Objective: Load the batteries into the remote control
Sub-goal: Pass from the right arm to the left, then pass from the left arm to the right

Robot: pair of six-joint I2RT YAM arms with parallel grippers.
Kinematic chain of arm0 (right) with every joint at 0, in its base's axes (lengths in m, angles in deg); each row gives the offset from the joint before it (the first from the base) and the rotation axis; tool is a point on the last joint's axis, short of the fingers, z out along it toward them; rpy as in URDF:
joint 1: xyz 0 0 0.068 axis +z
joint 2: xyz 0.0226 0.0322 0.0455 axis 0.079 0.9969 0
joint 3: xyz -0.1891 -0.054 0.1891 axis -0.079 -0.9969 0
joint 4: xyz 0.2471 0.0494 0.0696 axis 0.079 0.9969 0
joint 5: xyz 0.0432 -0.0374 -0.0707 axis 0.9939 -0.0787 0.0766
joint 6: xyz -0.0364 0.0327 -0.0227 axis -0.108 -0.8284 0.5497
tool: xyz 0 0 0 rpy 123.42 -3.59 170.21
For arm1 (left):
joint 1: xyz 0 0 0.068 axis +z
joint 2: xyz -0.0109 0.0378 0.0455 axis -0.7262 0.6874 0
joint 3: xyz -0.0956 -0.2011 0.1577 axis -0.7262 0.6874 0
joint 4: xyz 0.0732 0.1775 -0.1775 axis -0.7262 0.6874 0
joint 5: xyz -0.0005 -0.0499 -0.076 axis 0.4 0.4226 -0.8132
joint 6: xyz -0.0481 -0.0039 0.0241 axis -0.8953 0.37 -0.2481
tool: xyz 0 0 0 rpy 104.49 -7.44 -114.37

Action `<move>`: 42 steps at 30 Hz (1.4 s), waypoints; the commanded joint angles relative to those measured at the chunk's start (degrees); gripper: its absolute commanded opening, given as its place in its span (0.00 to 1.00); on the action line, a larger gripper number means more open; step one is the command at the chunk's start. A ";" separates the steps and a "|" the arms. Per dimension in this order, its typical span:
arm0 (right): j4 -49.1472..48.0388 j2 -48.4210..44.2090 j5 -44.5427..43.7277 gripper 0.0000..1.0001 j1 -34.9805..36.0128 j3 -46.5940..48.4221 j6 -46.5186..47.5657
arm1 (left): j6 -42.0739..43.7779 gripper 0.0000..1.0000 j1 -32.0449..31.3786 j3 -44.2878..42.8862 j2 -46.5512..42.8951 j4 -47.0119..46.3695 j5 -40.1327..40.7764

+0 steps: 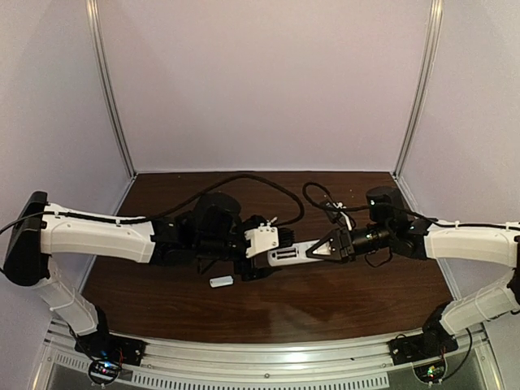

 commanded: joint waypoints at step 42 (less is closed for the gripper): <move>-10.00 -5.50 -15.95 0.92 -2.49 2.20 -5.98 | -31.68 0.24 -1.84 -9.33 7.63 -9.67 13.59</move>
